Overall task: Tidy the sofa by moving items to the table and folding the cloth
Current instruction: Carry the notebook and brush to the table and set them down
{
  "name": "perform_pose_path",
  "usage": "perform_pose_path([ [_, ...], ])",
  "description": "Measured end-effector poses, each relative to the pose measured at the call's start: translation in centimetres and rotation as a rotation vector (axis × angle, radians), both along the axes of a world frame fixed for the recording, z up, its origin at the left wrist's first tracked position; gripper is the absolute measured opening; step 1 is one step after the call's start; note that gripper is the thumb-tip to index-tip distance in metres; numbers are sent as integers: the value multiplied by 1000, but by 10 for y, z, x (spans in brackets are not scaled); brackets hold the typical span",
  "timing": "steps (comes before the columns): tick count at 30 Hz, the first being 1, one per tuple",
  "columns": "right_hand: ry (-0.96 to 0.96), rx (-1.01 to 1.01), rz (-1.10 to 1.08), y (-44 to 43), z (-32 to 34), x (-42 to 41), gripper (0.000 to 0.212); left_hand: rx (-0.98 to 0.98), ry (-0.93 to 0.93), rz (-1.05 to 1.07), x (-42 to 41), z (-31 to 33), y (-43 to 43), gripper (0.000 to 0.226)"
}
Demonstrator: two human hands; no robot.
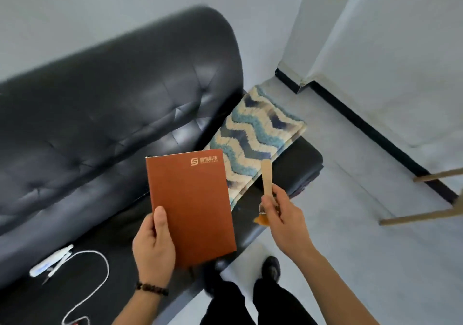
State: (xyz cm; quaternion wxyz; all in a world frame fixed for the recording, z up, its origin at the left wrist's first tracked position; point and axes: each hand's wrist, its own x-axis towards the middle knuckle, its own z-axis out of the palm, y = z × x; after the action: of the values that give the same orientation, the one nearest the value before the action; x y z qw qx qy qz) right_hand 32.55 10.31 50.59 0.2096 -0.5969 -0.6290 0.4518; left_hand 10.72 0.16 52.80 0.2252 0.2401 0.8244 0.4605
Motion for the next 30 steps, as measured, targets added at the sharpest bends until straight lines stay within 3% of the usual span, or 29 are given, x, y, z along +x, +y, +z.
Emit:
perform_pose_path([
  [7, 144, 21, -345, -64, 45, 157, 35, 137, -54, -270, 139, 67, 30, 50],
  [15, 322, 115, -759, -158, 77, 413, 32, 275, -135, -497, 411, 86, 18, 43],
  [22, 406, 113, -1093, -229, 81, 605, 37, 265, -220, -811, 633, 92, 8, 48],
  [26, 454, 110, -1198, -249, 70, 699, 47, 199, -277, -962, 737, 87, 9, 42],
  [30, 428, 176, -1335, -252, 56, 793, 41, 162, -345, -1079, 852, 66, 15, 33],
])
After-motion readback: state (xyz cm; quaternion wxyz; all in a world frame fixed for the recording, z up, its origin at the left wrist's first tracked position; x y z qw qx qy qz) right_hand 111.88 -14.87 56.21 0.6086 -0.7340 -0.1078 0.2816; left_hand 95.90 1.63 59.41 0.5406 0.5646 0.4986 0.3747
